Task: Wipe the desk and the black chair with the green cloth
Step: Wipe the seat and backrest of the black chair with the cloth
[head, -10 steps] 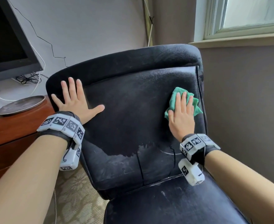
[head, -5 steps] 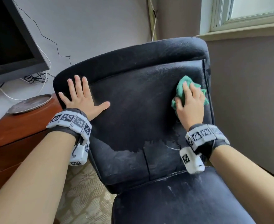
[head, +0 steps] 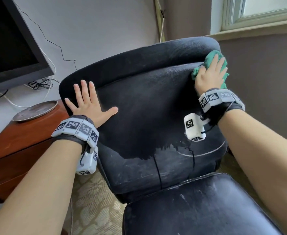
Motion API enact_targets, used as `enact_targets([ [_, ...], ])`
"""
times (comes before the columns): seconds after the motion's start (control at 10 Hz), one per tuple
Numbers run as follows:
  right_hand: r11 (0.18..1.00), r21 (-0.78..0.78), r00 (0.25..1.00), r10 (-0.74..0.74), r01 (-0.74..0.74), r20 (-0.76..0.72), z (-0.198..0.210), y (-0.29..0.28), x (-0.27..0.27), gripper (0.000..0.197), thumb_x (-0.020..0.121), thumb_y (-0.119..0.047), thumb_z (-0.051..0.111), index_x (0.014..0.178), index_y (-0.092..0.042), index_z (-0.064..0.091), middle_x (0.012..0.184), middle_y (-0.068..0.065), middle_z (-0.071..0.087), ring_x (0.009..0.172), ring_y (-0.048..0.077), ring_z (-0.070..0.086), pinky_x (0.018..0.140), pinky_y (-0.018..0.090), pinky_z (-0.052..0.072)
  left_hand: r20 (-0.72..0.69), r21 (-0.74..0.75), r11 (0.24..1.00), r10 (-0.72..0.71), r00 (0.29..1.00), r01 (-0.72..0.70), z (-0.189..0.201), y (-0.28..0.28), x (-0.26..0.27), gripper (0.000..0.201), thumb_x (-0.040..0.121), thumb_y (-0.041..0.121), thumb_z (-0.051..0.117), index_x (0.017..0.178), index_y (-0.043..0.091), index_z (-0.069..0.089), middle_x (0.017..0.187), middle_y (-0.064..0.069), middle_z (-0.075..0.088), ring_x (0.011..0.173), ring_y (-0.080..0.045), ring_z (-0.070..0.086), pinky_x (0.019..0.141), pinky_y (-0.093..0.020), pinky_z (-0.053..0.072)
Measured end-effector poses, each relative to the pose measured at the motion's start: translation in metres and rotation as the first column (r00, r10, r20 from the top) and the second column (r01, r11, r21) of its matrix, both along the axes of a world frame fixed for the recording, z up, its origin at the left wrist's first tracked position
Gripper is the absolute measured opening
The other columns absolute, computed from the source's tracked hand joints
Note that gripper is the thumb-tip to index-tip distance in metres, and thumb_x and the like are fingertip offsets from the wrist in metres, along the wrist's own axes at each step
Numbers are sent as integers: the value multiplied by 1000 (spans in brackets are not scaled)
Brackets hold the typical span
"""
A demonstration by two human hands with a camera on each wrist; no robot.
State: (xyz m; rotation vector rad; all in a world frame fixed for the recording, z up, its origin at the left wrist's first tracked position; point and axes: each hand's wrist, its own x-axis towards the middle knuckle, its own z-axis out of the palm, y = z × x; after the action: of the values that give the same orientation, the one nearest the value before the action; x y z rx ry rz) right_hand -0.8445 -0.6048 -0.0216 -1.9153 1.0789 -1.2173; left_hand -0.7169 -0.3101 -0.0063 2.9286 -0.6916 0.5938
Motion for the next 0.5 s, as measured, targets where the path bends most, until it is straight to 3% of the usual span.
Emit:
enact_targets([
  [0.1, 976, 205, 985, -105, 76, 137, -15, 20, 3, 57, 101, -28, 33, 152, -16, 11, 159, 6, 4, 146, 29, 4, 114, 39, 7, -4, 1, 1000, 8, 1000, -8, 0, -1, 0, 110, 81, 73, 42, 147, 11, -20, 155, -9, -25, 142, -28, -23, 112, -57, -5],
  [0.3, 973, 222, 973, -116, 70, 201, -105, 56, -10, 64, 99, -23, 41, 151, -10, 7, 159, 11, 1, 145, 34, -1, 115, 42, 1, 3, -10, 1000, 4, 1000, -4, -1, -3, 1, 110, 81, 73, 43, 148, 11, -19, 155, -9, -24, 142, -28, -23, 112, -57, -5],
  [0.4, 932, 357, 972, -136, 60, 190, -126, 62, -17, 64, 99, -23, 39, 151, -11, 4, 159, 9, -3, 145, 33, -4, 115, 47, 6, 11, -32, 999, -6, 1000, 6, -2, -3, 0, 110, 81, 72, 45, 148, 11, -17, 156, -9, -23, 143, -27, -22, 112, -58, -6],
  [0.5, 902, 408, 970, -209, 142, 123, -109, 55, -11, 62, 99, -21, 38, 151, -12, 5, 159, 8, -1, 145, 36, -1, 114, 50, 13, 23, -41, 999, -14, 1000, 14, -3, -4, 1, 110, 80, 71, 47, 149, 11, -16, 156, -9, -22, 143, -26, -22, 111, -58, -6],
])
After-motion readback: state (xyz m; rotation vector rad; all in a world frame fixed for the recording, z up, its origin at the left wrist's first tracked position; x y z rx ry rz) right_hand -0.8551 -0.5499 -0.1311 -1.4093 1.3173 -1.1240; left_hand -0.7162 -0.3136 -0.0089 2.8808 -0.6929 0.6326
